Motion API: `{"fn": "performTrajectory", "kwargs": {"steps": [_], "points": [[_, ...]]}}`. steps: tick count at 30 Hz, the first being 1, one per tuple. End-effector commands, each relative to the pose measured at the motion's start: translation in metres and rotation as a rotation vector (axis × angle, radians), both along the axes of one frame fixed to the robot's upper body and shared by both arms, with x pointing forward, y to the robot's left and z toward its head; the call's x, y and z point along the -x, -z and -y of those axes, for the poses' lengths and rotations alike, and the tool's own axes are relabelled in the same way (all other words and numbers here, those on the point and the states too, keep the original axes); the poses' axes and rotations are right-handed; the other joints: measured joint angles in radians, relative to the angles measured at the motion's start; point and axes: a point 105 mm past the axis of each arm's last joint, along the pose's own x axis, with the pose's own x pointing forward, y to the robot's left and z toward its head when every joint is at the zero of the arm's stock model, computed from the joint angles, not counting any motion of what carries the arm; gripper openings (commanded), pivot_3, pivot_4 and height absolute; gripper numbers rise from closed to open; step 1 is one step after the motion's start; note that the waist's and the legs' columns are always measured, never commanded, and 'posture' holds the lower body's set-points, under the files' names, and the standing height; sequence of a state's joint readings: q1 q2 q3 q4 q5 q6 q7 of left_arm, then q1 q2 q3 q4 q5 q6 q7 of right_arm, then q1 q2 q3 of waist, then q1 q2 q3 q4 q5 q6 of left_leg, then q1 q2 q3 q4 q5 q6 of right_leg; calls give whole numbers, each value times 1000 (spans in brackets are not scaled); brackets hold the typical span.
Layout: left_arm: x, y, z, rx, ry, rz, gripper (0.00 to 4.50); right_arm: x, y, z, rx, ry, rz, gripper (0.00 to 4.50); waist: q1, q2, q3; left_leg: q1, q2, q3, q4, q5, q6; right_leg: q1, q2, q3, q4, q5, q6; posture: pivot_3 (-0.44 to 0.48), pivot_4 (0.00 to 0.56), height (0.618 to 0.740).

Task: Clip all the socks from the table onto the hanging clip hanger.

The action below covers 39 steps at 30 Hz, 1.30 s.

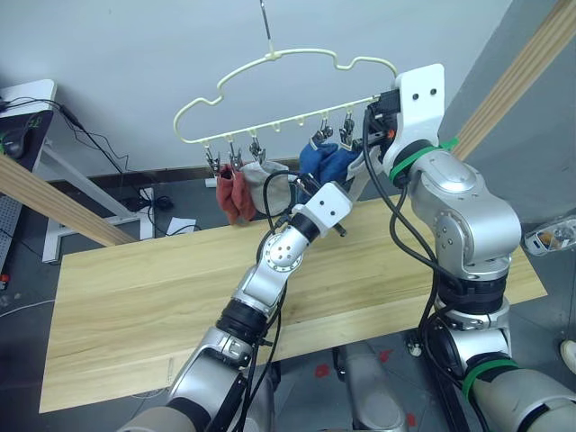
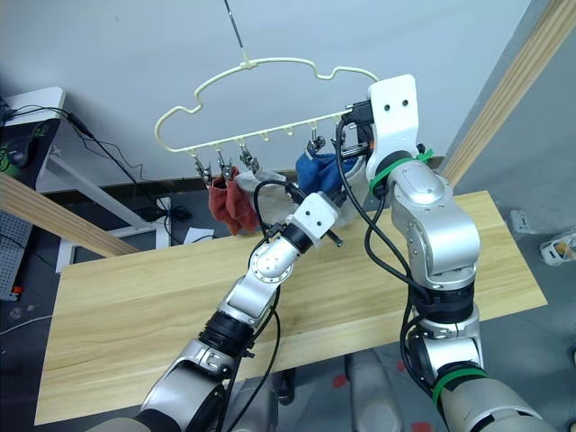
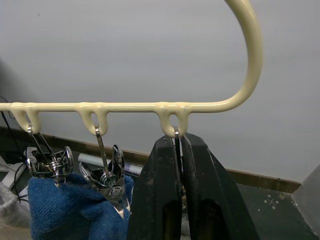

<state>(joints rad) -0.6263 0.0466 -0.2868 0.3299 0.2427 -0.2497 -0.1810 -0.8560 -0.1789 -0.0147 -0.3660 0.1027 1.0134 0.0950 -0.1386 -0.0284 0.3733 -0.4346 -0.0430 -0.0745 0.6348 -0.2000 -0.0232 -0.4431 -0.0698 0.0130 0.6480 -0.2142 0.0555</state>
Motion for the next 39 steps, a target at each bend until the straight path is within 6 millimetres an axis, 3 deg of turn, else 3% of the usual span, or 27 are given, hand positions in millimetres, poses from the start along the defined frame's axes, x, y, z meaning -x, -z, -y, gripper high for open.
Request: {"fn": "performTrajectory", "kwargs": {"steps": [1, 15, 28, 39], "points": [[3, -11, 3, 34, 8, 42, 38, 4, -3, 6, 9, 11, 19, 0, 0, 0, 0, 0, 0, 0, 0, 0, 0, 0, 0, 0, 0, 0, 0, -293, 330, 740], [-10, -17, -5, 48, -51, 55, 38, 3, -1, 9, 41, 0, 2, 0, 0, 0, 0, -2, 0, 0, 9, 0, 0, 2, 0, 1, 1, 3, 4, -292, 331, 740], [-13, -27, 5, 97, -55, 35, 38, 4, 5, 7, 61, -21, -20, 0, 1, 0, 0, -2, -1, 0, 10, 0, 0, 2, 0, 1, 1, 3, 4, -290, 330, 740], [-11, -7, 16, 59, 13, -64, 38, 5, -8, 8, 28, -38, 8, 0, 0, 0, -1, -2, -1, 0, 10, 0, 0, 1, 0, 1, 2, 3, 4, -297, 327, 740]]}}
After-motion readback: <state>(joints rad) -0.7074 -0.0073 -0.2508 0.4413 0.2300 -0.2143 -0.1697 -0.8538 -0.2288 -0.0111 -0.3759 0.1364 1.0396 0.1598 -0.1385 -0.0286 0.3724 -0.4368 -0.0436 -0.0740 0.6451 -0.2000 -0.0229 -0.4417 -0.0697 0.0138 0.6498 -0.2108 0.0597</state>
